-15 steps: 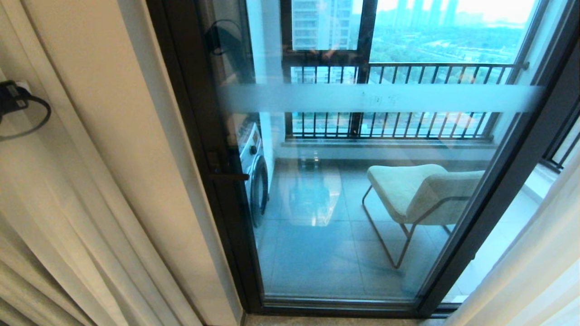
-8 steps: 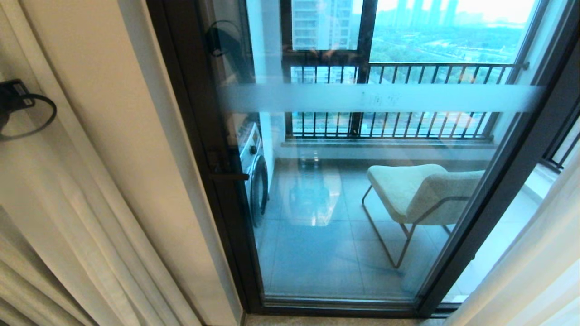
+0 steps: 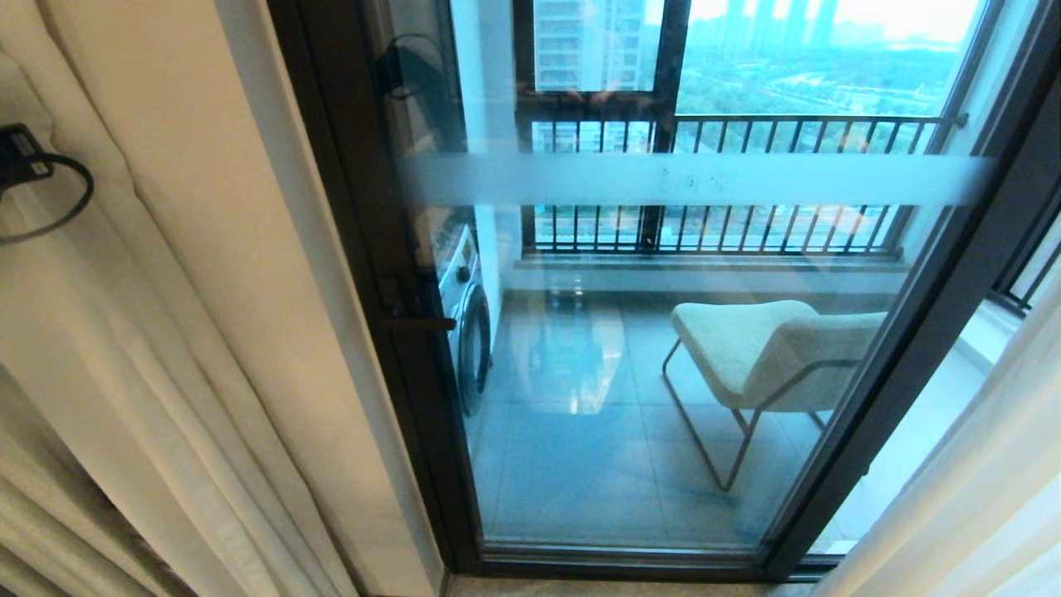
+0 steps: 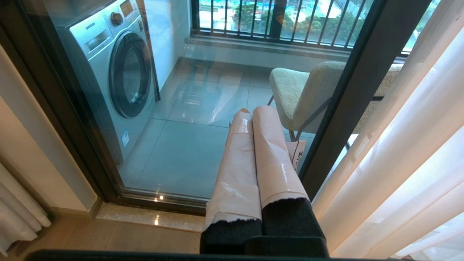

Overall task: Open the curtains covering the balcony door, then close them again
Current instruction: Close the inner curtains on both sides

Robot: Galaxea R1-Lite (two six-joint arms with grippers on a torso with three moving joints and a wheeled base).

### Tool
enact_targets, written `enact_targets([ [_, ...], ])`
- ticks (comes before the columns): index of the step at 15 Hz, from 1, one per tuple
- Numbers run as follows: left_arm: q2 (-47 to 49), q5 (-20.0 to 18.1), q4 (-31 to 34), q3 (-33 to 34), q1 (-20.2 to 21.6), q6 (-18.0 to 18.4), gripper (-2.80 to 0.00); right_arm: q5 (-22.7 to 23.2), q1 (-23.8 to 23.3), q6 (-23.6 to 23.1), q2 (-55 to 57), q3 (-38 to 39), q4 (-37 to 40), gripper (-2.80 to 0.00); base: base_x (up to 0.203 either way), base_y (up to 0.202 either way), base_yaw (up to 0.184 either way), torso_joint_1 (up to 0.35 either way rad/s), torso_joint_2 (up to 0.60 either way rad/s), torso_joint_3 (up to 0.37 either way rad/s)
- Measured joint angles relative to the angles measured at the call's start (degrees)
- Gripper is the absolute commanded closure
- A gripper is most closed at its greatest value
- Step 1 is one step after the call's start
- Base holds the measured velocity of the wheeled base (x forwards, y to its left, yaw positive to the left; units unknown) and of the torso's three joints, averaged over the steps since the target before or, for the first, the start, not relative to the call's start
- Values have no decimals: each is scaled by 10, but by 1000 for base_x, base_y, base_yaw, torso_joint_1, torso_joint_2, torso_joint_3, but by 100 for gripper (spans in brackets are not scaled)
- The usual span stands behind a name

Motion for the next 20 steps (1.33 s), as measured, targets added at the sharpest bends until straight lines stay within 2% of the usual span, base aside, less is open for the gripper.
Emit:
enact_targets([
  [4, -43, -42, 2, 35, -3, -10, 0, 0, 0, 0, 0, 0, 0, 0, 0, 0, 0, 0, 0, 0],
  [9, -115, -139, 5, 81, -11, -14, 0, 0, 0, 0, 0, 0, 0, 0, 0, 0, 0, 0, 0, 0],
  [11, -146, -162, 4, 105, -17, -20, 0, 0, 0, 0, 0, 0, 0, 0, 0, 0, 0, 0, 0, 0],
  [16, -219, -166, 5, 158, -83, -33, 0, 0, 0, 0, 0, 0, 0, 0, 0, 0, 0, 0, 0, 0],
  [20, -274, -166, 1, 212, -170, -34, 0, 0, 0, 0, 0, 0, 0, 0, 0, 0, 0, 0, 0, 0],
])
